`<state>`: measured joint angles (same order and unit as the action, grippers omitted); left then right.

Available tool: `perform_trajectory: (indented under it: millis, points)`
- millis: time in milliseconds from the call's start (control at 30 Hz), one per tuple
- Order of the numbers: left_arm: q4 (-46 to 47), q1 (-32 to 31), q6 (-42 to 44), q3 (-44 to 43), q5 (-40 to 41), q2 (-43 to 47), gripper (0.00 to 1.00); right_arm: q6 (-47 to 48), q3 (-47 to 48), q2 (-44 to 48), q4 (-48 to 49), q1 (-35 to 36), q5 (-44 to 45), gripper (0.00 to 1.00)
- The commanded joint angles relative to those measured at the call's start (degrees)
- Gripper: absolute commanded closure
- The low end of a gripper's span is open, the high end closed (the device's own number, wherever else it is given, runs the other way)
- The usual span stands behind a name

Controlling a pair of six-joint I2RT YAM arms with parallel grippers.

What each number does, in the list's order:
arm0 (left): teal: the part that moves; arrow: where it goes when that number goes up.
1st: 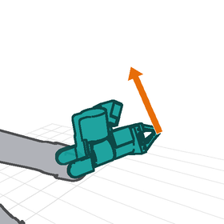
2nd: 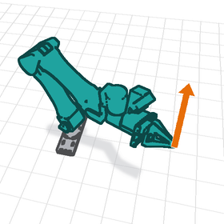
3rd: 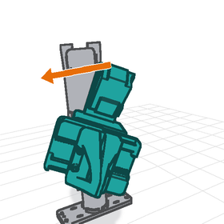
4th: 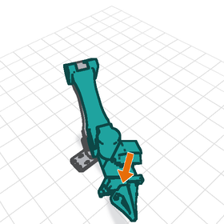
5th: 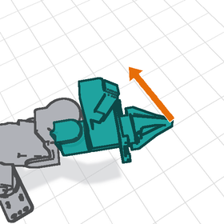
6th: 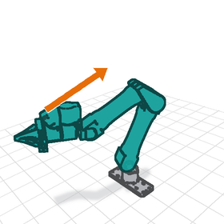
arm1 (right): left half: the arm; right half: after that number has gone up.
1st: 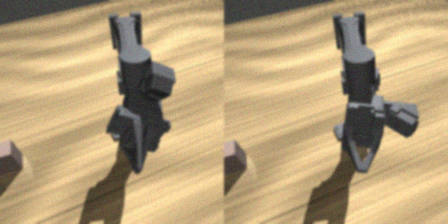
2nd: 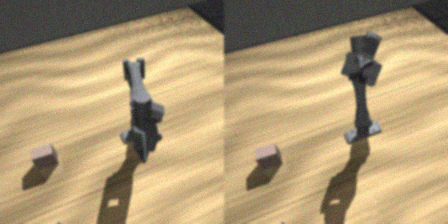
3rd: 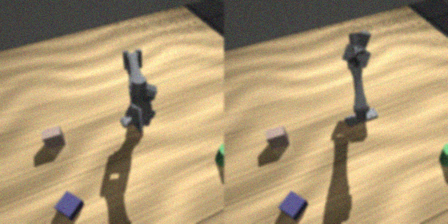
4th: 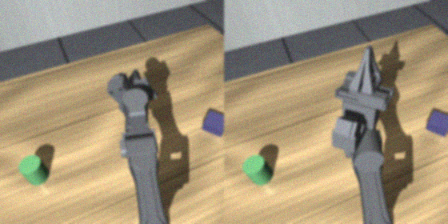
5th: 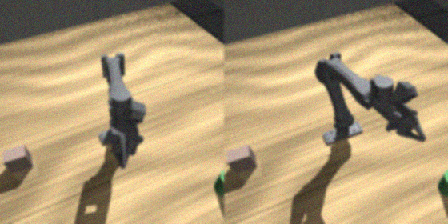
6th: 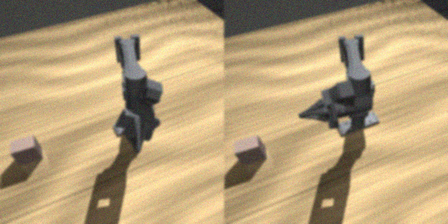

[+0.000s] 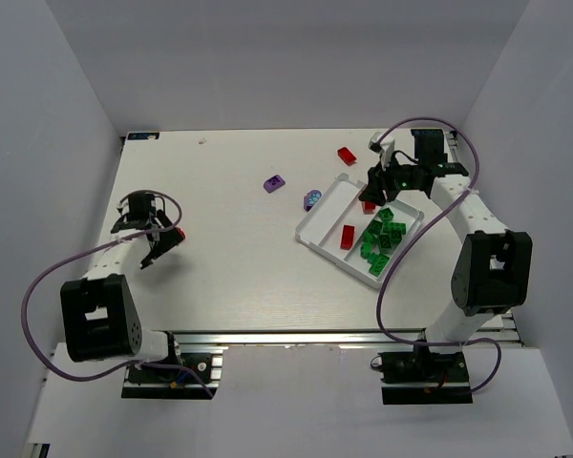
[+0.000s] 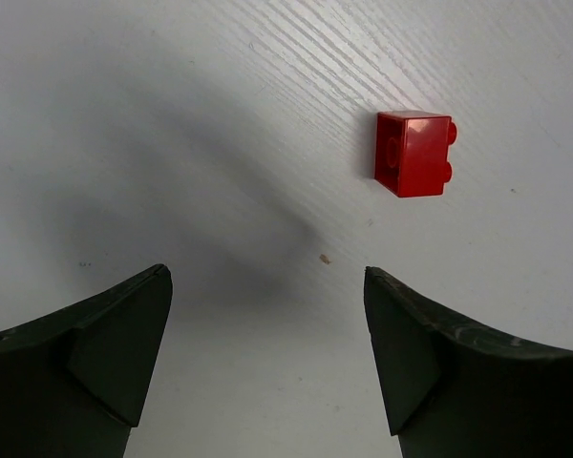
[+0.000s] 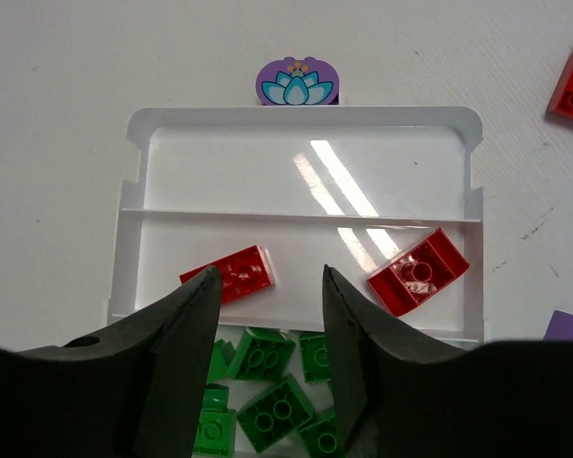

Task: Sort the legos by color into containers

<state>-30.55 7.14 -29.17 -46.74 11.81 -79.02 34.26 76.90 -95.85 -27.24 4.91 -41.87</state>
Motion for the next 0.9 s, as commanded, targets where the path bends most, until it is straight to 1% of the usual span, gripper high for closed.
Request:
perform_trajectory:
  millis: [0,133,233,367,433,533,600,633,700,867]
  points:
    - [2.9,0.9,2.7,0.3,-2.8,-1.3,0.1,-2.1,-0.9,3.9,0.5,0.4,-3.0,0.47]
    - [4.0,1.3,4.5,-1.3,-3.4,-5.9,0.12,-3.3,-1.8,4.6,1.2,0.3,-3.8,0.46]
    - [4.5,1.4,5.3,-4.0,-5.5,-7.7,0.16,-3.4,-1.8,4.5,1.2,0.3,-4.0,0.46]
    - [4.6,1.4,5.4,-7.0,-8.1,-9.4,0.22,-3.4,-1.8,4.0,1.3,0.3,-3.8,0.46]
    - [5.3,1.4,5.5,-7.4,-9.8,-9.6,0.29,-3.5,-1.8,3.8,1.2,0.3,-3.7,0.46]
    - [6.4,1.4,6.2,-7.7,-11.7,-10.8,0.33,-3.8,-2.2,3.6,1.5,0.4,-3.7,0.45]
    - [7.0,1.4,7.1,-8.2,-14.0,-11.7,0.32,-3.8,-2.1,3.5,1.5,0.3,-3.6,0.45]
    - [7.3,1.4,7.4,-8.5,-14.4,-12.7,0.29,-3.9,-2.0,3.4,1.5,0.3,-3.4,0.45]
    - [7.4,1.4,8.0,-9.7,-14.9,-13.8,0.26,-3.9,-1.9,3.1,1.4,0.3,-3.3,0.45]
    - [7.4,1.3,8.6,-13.0,-15.2,-18.3,0.25,-4.1,-1.6,2.8,1.3,0.4,-3.1,0.44]
